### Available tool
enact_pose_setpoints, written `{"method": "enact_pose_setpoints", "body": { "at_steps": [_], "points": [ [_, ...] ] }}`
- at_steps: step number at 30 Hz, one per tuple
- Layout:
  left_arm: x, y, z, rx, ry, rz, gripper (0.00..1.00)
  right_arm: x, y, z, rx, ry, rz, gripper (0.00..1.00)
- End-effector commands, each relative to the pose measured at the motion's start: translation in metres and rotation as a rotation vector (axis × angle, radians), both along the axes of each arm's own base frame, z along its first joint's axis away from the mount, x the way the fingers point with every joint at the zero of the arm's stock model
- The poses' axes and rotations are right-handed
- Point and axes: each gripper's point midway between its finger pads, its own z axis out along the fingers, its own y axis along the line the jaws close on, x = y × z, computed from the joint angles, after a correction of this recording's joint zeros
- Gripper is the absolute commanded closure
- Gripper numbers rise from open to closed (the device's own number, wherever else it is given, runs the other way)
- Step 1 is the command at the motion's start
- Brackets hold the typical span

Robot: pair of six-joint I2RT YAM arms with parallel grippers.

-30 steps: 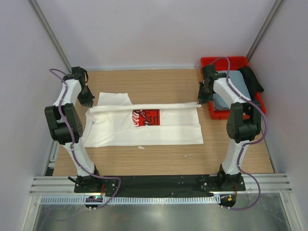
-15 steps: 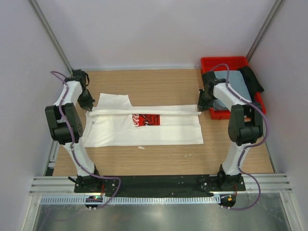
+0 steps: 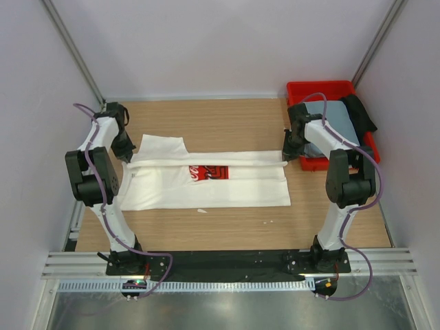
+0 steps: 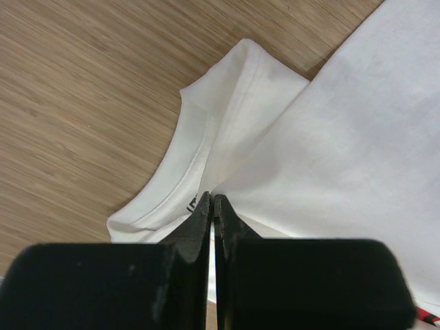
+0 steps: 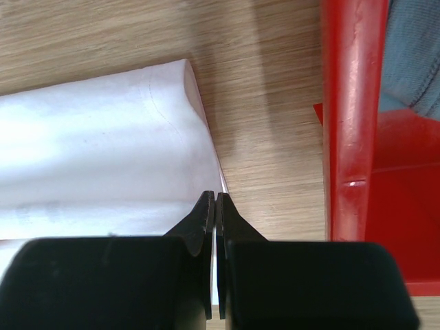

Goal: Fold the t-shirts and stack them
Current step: Fold the tshirt

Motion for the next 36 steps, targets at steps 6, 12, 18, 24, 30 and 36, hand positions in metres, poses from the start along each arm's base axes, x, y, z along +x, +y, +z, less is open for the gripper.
{"method": "enact_pose_setpoints", "body": {
  "at_steps": [6,12,18,24,30,36],
  "points": [
    [-0.009,0.016,-0.001,0.070,0.026,0.032,1.00,-0.002,-0.008,0.004,-0.034,-0.027,-0.007,0.99],
    [-0.014,0.016,-0.010,0.070,0.060,0.030,1.00,-0.005,-0.007,-0.008,-0.035,0.001,-0.002,0.99],
    [-0.018,0.020,-0.014,0.090,0.079,0.028,1.00,-0.006,-0.008,-0.014,-0.049,0.014,-0.002,0.99],
    [-0.017,0.021,-0.020,0.098,0.096,0.027,1.00,-0.007,-0.007,-0.019,-0.054,0.029,0.002,0.99],
    [-0.018,0.021,-0.025,0.098,0.111,0.034,1.00,-0.008,-0.007,-0.023,-0.060,0.045,0.005,0.99],
    [-0.019,0.022,-0.029,0.102,0.127,0.048,1.00,-0.006,-0.009,-0.028,-0.084,0.062,0.005,0.99]
  ]
}}
